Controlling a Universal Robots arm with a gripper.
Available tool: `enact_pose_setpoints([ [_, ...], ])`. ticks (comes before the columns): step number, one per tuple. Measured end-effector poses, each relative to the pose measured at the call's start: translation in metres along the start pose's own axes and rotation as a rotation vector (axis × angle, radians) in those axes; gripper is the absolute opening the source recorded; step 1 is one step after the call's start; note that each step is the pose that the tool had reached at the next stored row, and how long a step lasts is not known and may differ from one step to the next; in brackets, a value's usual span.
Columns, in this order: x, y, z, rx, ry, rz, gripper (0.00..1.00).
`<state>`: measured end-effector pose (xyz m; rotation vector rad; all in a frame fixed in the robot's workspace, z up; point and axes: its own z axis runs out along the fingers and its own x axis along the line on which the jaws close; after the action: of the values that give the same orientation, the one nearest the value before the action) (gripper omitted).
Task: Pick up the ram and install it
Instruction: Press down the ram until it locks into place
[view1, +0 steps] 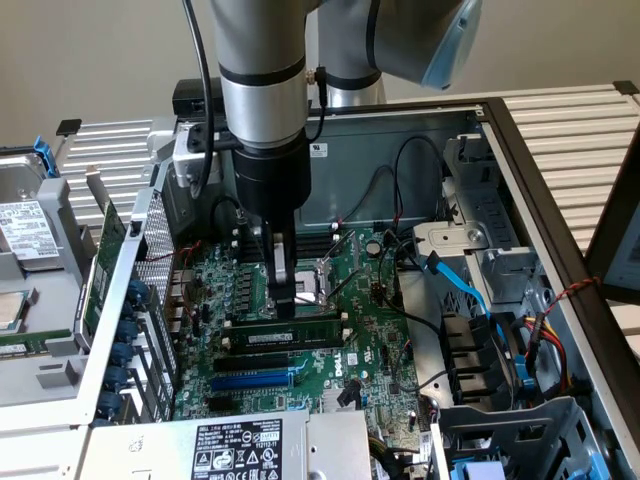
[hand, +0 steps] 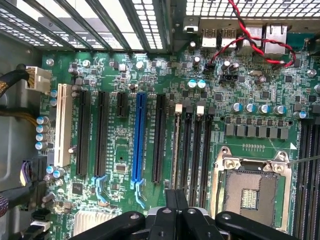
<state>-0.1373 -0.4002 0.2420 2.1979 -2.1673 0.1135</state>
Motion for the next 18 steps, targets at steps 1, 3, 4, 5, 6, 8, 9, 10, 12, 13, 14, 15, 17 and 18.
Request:
enact_pose_setpoints([
  [1,-0.0003,-0.0001,0.0003,-0.0003,0.0001,0.001,0.11],
  [3,-0.0009,-0.0004,0.0013,-0.0005,0.0000,0.003,0.11],
  [4,-0.0012,-0.0004,0.0021,-0.0005,-0.0001,0.004,0.11],
  [5,-0.0013,-0.0004,0.0028,-0.0005,-0.0001,0.004,0.11],
  [6,-0.0014,-0.0004,0.0034,-0.0006,0.0000,0.005,0.11],
  [8,-0.0014,-0.0003,0.0040,-0.0009,0.0002,0.006,0.11],
  [9,-0.0015,-0.0003,0.0042,-0.0010,0.0003,0.007,0.11],
  [10,-0.0015,-0.0004,0.0047,-0.0009,0.0003,0.009,0.11],
  [12,-0.0016,-0.0005,0.0056,-0.0013,0.0017,0.012,0.11],
  [13,-0.0016,-0.0005,0.0062,-0.0015,0.0029,0.014,0.11],
  [14,-0.0017,-0.0005,0.0068,-0.0018,0.0045,0.017,0.11],
  [15,-0.0017,-0.0006,0.0073,-0.0020,0.0061,0.021,0.11],
  [17,-0.0018,-0.0005,0.0082,-0.0026,0.0084,0.025,0.11],
  [18,-0.0019,-0.0005,0.0088,-0.0025,0.0084,0.026,0.11],
])
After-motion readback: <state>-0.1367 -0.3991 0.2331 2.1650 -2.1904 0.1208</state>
